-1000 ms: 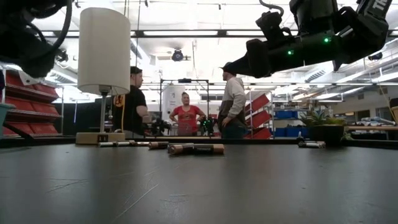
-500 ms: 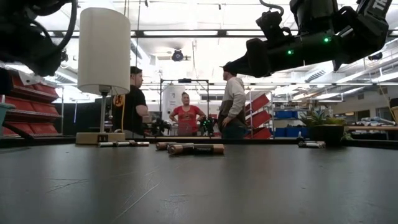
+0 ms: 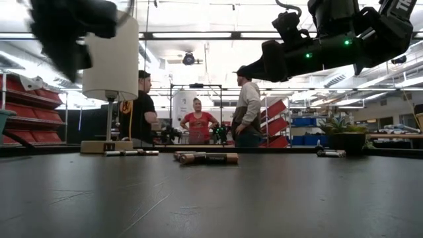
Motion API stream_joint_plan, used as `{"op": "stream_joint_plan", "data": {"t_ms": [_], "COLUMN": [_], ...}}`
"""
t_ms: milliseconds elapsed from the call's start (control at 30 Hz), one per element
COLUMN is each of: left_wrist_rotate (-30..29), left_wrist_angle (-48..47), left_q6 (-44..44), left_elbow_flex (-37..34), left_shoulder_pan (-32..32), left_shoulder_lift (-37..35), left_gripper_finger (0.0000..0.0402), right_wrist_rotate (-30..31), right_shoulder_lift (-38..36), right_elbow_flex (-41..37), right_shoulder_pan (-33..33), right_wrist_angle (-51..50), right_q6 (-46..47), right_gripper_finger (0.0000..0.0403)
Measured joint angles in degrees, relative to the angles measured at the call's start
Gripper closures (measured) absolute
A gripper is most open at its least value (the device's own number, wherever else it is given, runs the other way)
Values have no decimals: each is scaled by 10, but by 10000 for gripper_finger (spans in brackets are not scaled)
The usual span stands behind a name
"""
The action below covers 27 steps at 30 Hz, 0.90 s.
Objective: Sort batteries
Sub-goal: Put the black battery into the yellow bin
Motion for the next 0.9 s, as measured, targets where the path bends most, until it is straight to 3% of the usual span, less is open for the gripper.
{"op": "stream_joint_plan", "data": {"t_ms": [100, 333, 433, 533, 667, 767, 900], "left_wrist_rotate": [-96, -121, -124, -126, -124, -89, -38], "left_wrist_angle": [12, 106, 153, 208, 348, 437, 505], "left_q6": [51, 192, 263, 318, 357, 350, 326], "left_elbow_flex": [0, 0, 0, -6, -43, -72, -97], "left_shoulder_pan": [25, 83, 98, 110, 137, 173, 213], "left_shoulder_lift": [10, 80, 123, 163, 189, 197, 198], "left_gripper_finger": [344, 303, 288, 285, 285, 285, 285], "right_wrist_rotate": [-11, -69, -71, -80, -64, -26, -23], "right_shoulder_lift": [0, 1, 1, 1, 1, 1, 1], "right_elbow_flex": [0, 1, 20, 66, 126, 150, 160], "right_shoulder_pan": [-3, -12, -8, 3, 15, 25, 32], "right_wrist_angle": [-1, -21, -77, -224, -402, -444, -452], "right_q6": [6, 23, 47, 71, 98, 115, 126], "right_gripper_finger": [356, 341, 325, 310, 296, 292, 295]}}
